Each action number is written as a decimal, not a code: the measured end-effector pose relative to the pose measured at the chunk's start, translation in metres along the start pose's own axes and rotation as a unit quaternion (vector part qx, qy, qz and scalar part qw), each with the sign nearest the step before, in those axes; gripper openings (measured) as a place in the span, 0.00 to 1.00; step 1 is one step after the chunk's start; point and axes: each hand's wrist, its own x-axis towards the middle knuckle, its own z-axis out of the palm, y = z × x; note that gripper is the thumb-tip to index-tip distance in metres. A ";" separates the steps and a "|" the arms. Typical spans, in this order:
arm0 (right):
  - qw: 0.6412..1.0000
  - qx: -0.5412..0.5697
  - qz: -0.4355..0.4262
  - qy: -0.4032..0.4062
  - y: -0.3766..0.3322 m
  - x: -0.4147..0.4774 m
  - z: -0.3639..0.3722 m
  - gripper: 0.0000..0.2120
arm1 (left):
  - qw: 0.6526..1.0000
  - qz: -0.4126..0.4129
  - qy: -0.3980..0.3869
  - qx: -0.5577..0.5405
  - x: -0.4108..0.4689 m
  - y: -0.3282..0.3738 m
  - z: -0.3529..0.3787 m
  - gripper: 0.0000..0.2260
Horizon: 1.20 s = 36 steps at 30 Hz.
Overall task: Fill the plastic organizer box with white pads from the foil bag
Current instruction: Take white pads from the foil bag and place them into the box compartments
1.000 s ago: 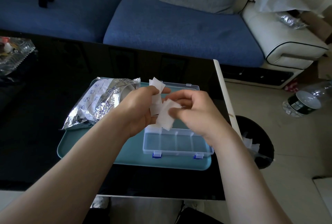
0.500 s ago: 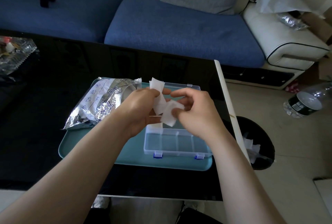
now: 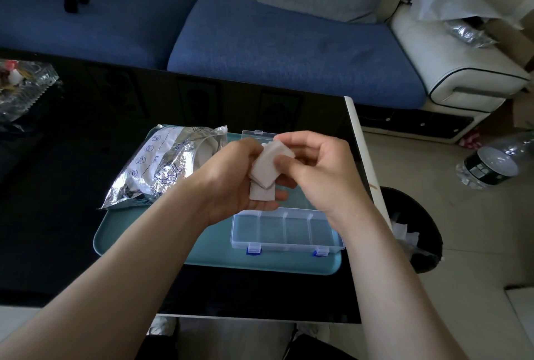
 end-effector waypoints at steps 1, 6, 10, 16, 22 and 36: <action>0.999 -0.030 -0.010 0.010 0.002 0.001 0.001 0.13 | 1.000 0.002 -0.006 0.005 0.000 0.000 0.000 0.23; 0.979 -0.192 -0.057 0.044 0.013 0.003 0.003 0.17 | 0.999 0.000 -0.036 0.008 0.001 0.000 0.002 0.23; 0.979 -0.198 -0.047 -0.018 0.012 0.001 0.006 0.21 | 0.999 0.004 -0.020 0.030 0.001 -0.002 0.003 0.17; 0.988 -0.133 0.077 0.026 0.007 0.002 0.006 0.19 | 0.994 0.050 0.080 -0.057 0.008 -0.002 0.002 0.15; 0.994 -0.059 0.086 -0.029 0.008 0.002 0.013 0.16 | 0.989 0.056 0.059 -0.120 0.012 -0.005 -0.003 0.15; 0.987 0.074 0.069 0.124 -0.004 0.003 0.013 0.09 | 0.993 0.036 0.071 -0.091 0.002 0.002 0.004 0.23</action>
